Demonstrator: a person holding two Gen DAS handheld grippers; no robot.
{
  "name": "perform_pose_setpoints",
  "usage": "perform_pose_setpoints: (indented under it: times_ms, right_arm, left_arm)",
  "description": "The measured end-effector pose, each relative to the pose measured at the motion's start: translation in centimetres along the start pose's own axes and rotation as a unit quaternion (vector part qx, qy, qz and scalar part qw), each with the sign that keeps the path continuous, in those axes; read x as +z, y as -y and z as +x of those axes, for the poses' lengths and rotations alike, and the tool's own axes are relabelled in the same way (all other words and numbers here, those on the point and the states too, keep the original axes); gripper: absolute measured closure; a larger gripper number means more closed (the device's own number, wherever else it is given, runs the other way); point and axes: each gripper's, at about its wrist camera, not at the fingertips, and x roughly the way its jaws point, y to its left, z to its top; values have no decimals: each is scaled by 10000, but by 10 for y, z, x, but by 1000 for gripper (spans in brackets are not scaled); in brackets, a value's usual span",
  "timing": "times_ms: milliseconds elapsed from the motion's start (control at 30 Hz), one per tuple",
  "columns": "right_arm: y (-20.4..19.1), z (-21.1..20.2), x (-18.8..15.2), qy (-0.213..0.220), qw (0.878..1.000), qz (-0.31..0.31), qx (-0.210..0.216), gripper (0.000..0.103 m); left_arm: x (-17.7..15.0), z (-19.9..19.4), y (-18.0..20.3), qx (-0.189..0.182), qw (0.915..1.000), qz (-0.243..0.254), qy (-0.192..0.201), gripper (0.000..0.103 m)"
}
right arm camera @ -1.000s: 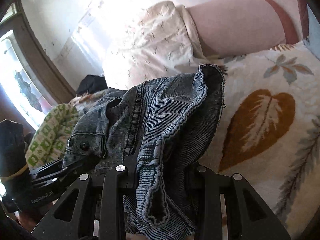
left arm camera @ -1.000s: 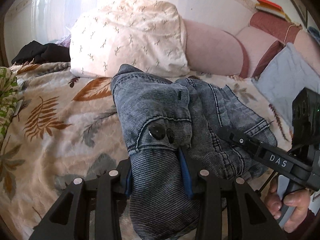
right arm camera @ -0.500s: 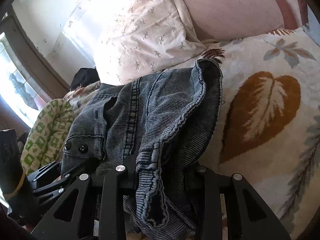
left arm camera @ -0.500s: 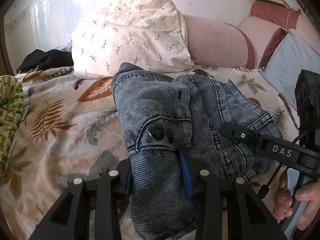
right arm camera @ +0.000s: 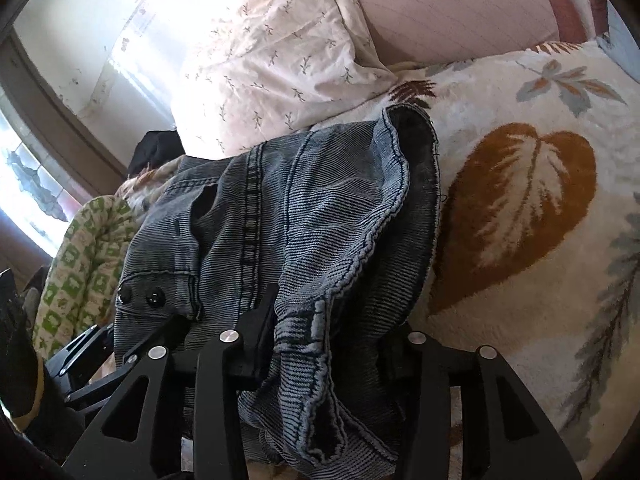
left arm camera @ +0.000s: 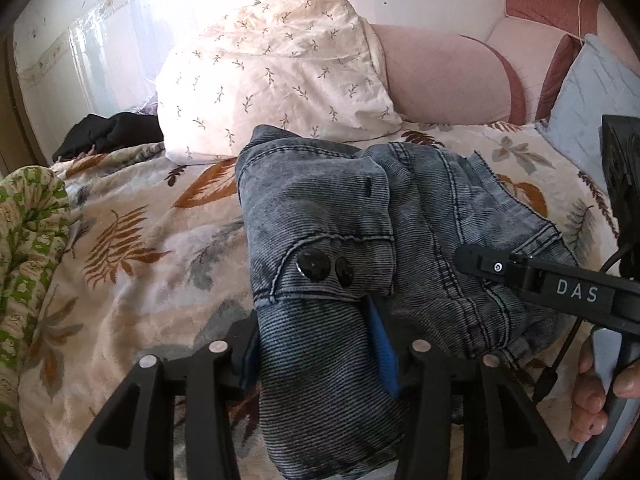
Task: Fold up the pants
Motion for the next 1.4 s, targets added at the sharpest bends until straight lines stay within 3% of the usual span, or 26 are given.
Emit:
perform_pose_setpoints:
  times_ms: [133, 200, 233, 300, 500, 967, 1400]
  right_arm:
    - [1, -1, 0, -48, 9997, 54, -212, 44]
    - [1, -2, 0, -97, 9995, 82, -293, 38]
    - [1, -3, 0, -137, 9994, 116, -312, 34]
    - [1, -6, 1, -154, 9993, 154, -287, 31]
    - [-9, -24, 5, -50, 9990, -37, -436, 28]
    - [-42, -86, 10, 906, 9898, -717, -830, 27]
    - [-73, -112, -14, 1251, 9795, -1298, -904, 23]
  left_arm:
    - [0, -1, -1, 21, 10000, -33, -47, 49]
    - [0, -4, -1, 233, 9997, -1, 13, 31]
    - [-1, -8, 1, 426, 9990, 87, 129, 27]
    - [-1, -18, 6, 631, 9967, 315, 401, 23]
    - [2, -46, 19, 786, 9908, 633, 900, 11]
    - [11, -94, 10, 692, 9890, 236, 1286, 6]
    - [10, -104, -2, 992, 9863, -81, 1311, 0]
